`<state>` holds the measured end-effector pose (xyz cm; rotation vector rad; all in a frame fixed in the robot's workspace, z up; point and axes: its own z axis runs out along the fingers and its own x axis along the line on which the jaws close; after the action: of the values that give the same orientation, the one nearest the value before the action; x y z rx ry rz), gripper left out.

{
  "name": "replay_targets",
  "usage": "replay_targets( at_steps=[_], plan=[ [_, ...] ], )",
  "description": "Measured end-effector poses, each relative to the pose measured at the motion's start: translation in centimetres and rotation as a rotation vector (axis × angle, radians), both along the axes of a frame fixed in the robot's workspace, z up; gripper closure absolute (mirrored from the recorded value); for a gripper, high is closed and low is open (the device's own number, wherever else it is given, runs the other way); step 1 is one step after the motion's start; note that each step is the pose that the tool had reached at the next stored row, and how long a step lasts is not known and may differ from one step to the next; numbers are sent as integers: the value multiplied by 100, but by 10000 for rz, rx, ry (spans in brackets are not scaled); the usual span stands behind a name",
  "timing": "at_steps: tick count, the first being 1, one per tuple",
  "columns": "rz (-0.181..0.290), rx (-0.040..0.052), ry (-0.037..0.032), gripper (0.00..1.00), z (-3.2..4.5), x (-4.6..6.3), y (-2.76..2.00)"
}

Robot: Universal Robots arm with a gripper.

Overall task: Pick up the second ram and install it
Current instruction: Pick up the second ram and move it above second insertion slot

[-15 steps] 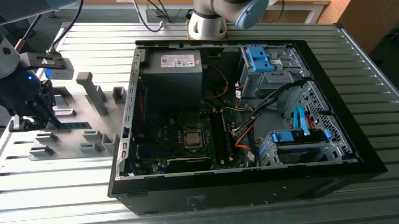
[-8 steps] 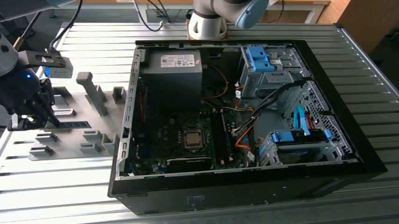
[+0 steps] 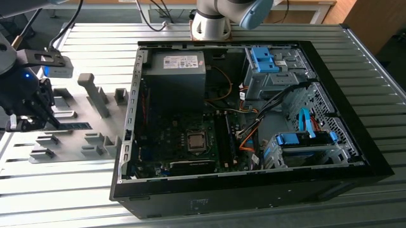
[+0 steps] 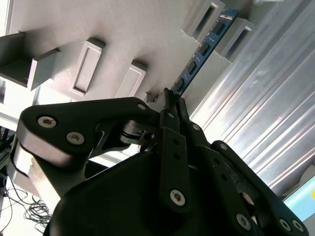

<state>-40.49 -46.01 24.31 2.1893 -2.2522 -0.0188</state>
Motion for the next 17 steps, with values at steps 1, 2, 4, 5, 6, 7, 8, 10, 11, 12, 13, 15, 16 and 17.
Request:
replay_targets(
  at_steps=[1, 2, 4, 5, 6, 7, 8, 10, 11, 12, 13, 15, 16, 17],
  plan=[
    [0, 0, 0, 86, 5, 0, 0],
    [0, -1, 0, 86, 12, 0, 0],
    [0, 0, -1, 86, 22, 0, 0],
    [0, 0, 0, 86, 27, 0, 0],
    [0, 0, 0, 86, 33, 0, 0],
    [0, -1, 0, 86, 39, 0, 0],
    [0, 0, -1, 86, 46, 0, 0],
    [1, 1, -1, 86, 61, 0, 0],
    [0, 0, 0, 86, 69, 0, 0],
    [0, 0, 0, 86, 77, 0, 0],
    [1, 0, 0, 86, 86, 0, 0],
    [0, 0, -1, 86, 103, 0, 0],
    [0, 0, 0, 86, 112, 0, 0],
    [0, 0, 0, 86, 121, 0, 0]
  ],
)
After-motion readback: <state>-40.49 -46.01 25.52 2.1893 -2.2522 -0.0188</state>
